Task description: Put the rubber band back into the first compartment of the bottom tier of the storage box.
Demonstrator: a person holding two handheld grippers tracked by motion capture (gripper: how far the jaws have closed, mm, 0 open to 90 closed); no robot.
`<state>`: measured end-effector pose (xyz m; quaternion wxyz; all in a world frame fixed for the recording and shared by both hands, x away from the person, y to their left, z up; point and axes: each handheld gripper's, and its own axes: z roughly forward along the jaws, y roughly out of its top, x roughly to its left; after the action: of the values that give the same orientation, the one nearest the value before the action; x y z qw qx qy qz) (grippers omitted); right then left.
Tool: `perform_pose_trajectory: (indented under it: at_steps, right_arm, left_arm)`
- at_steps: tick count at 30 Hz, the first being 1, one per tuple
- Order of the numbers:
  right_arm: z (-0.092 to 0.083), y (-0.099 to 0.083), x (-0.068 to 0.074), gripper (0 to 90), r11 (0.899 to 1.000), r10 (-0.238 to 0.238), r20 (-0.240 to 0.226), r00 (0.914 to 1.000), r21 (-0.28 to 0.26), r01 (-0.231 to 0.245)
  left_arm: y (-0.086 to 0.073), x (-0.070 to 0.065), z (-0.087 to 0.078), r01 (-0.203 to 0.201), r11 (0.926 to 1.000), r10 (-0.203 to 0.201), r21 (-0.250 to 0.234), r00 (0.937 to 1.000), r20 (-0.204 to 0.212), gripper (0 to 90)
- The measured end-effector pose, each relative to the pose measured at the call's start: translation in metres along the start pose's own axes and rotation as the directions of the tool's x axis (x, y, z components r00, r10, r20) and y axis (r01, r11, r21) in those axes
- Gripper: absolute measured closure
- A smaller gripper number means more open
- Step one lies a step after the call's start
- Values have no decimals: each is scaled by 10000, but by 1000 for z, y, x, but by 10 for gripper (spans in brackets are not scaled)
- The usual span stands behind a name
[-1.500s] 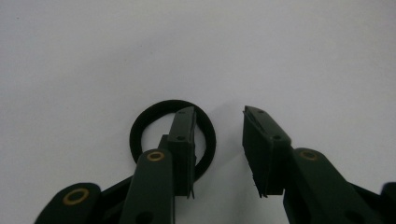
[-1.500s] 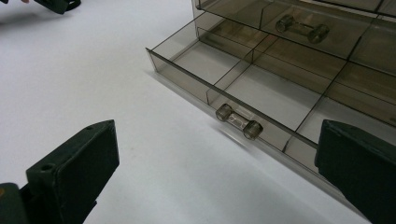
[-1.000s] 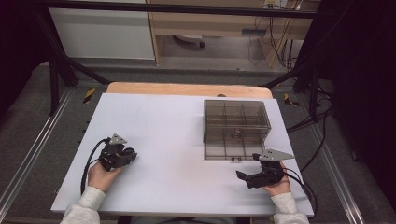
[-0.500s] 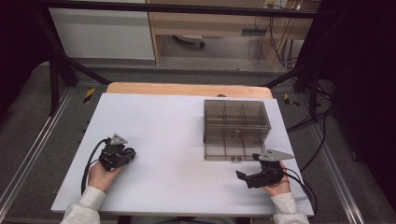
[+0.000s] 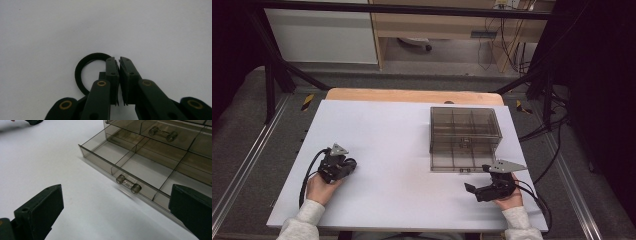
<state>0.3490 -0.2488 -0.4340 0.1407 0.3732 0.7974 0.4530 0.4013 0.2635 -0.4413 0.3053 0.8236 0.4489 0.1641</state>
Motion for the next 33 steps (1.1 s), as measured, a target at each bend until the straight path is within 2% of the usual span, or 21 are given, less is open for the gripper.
perform_pose_trajectory:
  at_steps: [11,33]
  right_arm:
    - [0,0,0,5,10000,3,-12,10000,15,-3]
    - [1,0,0,5,10000,-35,-5,10000,31,35]
  left_arm:
    - [0,1,0,164,9999,-164,-4,9998,68,854]
    - [1,1,-5,190,9997,-190,-122,9998,54,856]
